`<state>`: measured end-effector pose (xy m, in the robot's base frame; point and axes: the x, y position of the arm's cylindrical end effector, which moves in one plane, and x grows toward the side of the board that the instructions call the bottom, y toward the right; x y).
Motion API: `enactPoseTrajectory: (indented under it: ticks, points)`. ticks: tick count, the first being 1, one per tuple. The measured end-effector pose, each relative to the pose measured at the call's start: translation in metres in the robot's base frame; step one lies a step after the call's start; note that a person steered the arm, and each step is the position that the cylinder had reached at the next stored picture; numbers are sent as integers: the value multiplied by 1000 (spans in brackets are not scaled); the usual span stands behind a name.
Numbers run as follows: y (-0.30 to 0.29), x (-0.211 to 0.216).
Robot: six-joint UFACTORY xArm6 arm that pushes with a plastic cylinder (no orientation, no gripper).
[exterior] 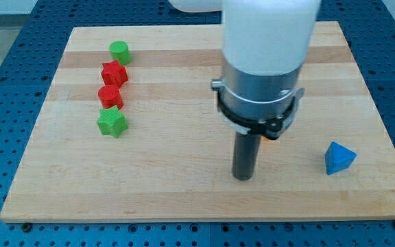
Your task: Slide the yellow heart towards the top right of the board
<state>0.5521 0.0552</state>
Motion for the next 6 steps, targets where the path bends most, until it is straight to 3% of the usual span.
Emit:
enactPoseTrajectory:
  ticks: [1,3,5,6]
  points:
    - [20,-62]
    - [37,-110]
    - [39,-61]
    - [66,-66]
